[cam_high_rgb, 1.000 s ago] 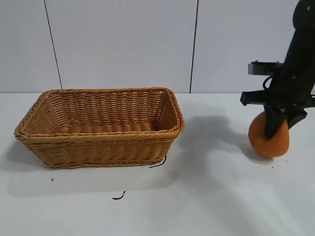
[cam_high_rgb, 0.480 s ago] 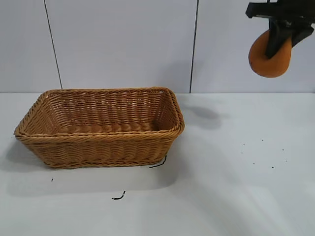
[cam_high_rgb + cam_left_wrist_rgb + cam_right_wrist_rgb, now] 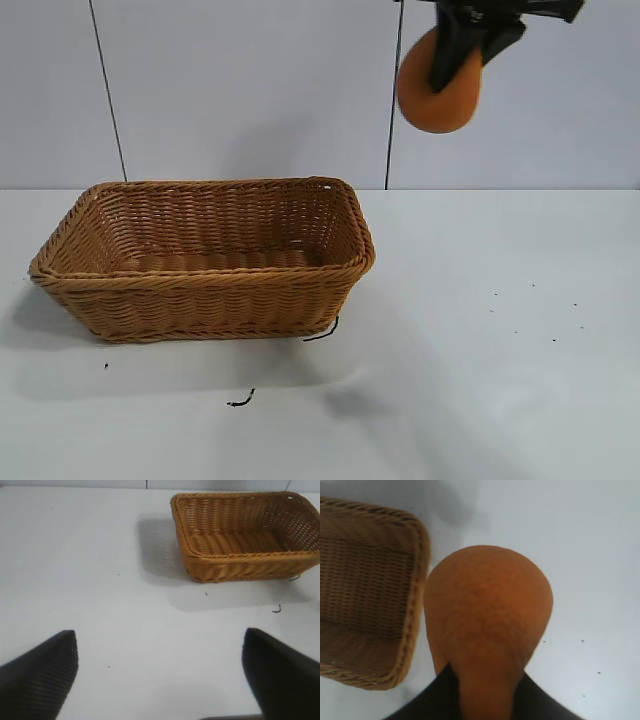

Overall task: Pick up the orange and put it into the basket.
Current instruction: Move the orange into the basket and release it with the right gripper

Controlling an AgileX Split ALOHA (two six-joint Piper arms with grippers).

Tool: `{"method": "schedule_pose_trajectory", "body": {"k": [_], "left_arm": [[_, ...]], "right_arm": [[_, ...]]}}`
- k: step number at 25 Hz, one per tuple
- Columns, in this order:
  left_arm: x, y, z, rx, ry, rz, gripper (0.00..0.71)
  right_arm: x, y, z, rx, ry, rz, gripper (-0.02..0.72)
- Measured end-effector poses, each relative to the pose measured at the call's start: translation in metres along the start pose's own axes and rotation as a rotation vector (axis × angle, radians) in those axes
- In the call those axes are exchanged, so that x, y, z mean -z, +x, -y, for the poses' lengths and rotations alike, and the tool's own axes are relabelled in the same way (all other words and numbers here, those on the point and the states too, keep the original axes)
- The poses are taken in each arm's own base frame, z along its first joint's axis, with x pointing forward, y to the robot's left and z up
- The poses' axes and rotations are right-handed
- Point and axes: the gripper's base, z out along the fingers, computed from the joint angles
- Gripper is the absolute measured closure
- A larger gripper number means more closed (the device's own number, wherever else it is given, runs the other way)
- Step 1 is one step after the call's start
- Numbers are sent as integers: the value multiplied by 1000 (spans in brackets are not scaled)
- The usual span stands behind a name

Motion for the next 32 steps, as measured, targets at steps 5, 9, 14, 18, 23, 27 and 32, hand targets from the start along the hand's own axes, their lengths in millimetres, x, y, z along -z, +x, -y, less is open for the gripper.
{"method": "schedule_pose_trajectory", "body": {"k": [5, 9, 14, 18, 23, 27, 32], "left_arm": [[0, 0, 0, 0, 0, 0, 71], [0, 0, 0, 0, 0, 0, 71], [0, 0, 0, 0, 0, 0, 71], [0, 0, 0, 0, 0, 0, 71], [0, 0, 0, 0, 0, 0, 71], [0, 0, 0, 0, 0, 1, 71], [0, 0, 0, 0, 0, 1, 71]], "right_arm": [[-24, 5, -66, 114, -68, 23, 610], [-60, 11, -103, 164, -107, 25, 610], [-119, 22, -119, 180, -112, -17, 610], [-154, 28, -118, 183, -95, -42, 608], [-160, 29, -117, 184, -91, -43, 364], [-152, 26, -118, 186, -95, -24, 99], [-124, 14, -118, 211, -71, -14, 50]]}}
